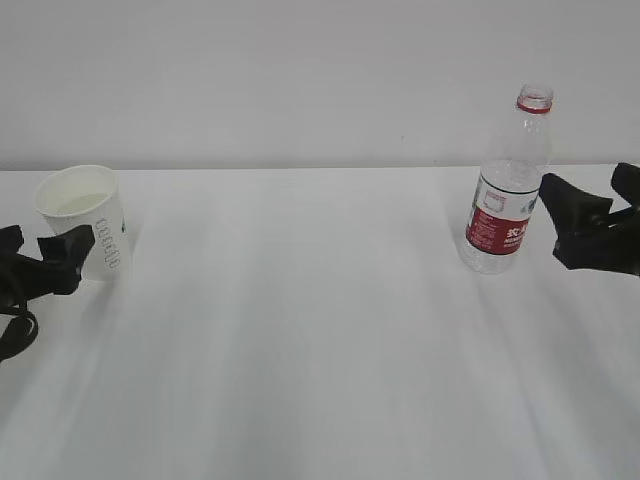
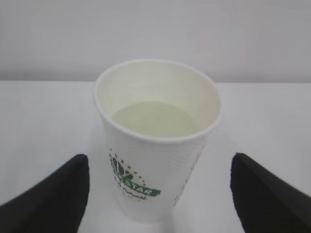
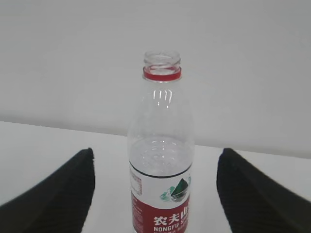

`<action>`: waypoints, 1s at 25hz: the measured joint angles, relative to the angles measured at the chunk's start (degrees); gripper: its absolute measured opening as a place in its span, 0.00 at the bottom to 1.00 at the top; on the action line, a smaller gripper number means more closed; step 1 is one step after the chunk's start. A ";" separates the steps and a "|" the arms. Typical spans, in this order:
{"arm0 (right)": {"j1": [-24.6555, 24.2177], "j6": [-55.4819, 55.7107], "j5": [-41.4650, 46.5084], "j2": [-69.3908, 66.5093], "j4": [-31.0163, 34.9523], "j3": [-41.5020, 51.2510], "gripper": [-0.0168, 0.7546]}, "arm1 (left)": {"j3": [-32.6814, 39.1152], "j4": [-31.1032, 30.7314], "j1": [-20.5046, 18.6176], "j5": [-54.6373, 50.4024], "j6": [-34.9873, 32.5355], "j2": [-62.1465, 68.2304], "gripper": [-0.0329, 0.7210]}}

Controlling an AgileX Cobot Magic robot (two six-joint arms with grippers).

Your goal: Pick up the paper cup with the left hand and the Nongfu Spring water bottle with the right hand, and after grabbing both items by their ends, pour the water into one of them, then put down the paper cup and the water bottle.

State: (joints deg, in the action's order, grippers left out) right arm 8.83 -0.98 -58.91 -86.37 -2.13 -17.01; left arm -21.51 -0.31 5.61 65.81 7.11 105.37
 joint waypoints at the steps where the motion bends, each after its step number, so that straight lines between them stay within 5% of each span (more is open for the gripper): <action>1: 0.00 -0.14 0.49 0.86 0.00 0.00 0.78 | 0.00 -0.09 0.00 -0.43 0.00 -1.03 0.92; 25: 0.00 -1.21 16.74 22.83 0.00 0.40 0.78 | 0.68 -1.35 0.00 -20.32 -1.97 -33.59 0.84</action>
State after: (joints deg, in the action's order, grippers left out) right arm 8.83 -2.19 -42.17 -63.54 -2.13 -16.61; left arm -20.83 -1.67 5.61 45.50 5.14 71.78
